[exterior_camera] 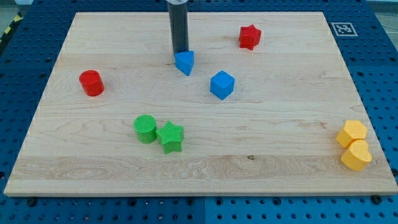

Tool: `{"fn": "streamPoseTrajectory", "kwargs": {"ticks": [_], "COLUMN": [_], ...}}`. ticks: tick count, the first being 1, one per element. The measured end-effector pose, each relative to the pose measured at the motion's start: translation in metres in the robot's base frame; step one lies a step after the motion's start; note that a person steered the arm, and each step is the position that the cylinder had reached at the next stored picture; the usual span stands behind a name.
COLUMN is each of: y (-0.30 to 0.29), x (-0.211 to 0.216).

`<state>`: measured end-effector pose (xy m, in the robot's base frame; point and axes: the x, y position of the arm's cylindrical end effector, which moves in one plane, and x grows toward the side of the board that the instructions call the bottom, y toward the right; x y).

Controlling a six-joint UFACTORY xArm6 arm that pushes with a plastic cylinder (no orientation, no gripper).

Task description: Move arm to the top of green circle

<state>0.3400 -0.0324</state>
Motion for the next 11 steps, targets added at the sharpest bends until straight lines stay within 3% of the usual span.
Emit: {"fn": "streamPoseTrajectory", "kwargs": {"ticks": [2, 4, 6, 8, 11], "y": [0.010, -0.017, 0.008, -0.014, 0.018], "x": [0.009, 0.011, 0.039, 0.045, 0.057]}}
